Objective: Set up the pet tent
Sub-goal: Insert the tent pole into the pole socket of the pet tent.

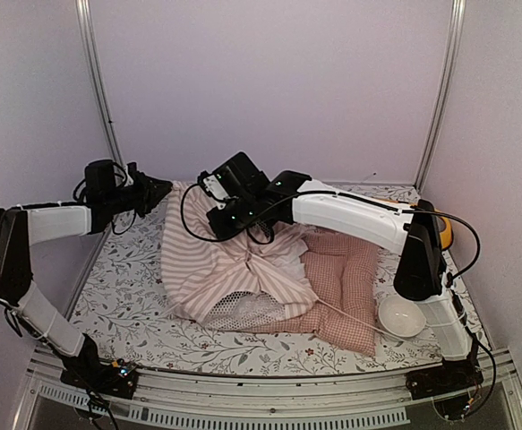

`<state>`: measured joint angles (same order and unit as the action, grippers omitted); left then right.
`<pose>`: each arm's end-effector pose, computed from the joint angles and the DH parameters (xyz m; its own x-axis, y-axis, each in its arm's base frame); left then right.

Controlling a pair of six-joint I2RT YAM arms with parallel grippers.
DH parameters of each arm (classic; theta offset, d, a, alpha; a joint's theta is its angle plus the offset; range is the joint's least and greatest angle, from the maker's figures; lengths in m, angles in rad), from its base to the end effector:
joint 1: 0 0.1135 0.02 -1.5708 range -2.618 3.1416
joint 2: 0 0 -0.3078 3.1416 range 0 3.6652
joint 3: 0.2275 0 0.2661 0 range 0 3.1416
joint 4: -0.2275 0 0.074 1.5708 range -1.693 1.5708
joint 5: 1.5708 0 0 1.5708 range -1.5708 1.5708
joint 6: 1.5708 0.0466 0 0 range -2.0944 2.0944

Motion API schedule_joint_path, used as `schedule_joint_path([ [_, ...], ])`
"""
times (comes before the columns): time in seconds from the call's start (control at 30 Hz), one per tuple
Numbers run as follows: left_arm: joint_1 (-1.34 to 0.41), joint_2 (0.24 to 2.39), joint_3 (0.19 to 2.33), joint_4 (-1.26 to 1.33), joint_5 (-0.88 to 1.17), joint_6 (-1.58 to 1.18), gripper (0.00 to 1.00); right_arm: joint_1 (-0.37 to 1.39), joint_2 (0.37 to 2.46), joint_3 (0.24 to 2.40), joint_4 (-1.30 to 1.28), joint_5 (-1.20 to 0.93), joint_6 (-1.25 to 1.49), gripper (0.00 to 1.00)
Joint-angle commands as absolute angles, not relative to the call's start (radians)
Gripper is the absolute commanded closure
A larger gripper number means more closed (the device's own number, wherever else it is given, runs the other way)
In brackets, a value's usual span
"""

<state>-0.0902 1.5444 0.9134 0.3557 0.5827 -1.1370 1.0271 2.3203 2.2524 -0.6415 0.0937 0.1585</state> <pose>0.3615 -0.0584 0.2860 -0.6606 -0.7010 -0.2688 0.0076 0.3517 -0.9361 0.3057 0.4973 0.3027 -0.4614 -0.4596 -0.7589 -0.7519 0.6566 0.0596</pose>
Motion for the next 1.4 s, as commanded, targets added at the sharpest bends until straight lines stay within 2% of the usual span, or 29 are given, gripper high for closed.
schedule_joint_path([
  [0.0, -0.121, 1.501, 0.921, 0.282, 0.62, -1.071, 0.82, 1.014, 2.332, 2.302, -0.563, 0.103, 0.183, 1.0],
  [0.13, -0.12, 1.48, 0.92, 0.245, 0.602, -1.039, 0.71, 1.014, 2.334, 2.302, -0.558, 0.102, 0.18, 1.0],
  [0.2, -0.116, 1.472, 0.918, 0.233, 0.59, -1.028, 0.69, 1.014, 2.337, 2.302, -0.558, 0.098, 0.18, 1.0],
  [1.37, -0.094, 1.497, 0.964, 0.324, 0.603, -1.159, 0.75, 1.014, 2.339, 2.299, -0.561, 0.097, 0.177, 1.0],
])
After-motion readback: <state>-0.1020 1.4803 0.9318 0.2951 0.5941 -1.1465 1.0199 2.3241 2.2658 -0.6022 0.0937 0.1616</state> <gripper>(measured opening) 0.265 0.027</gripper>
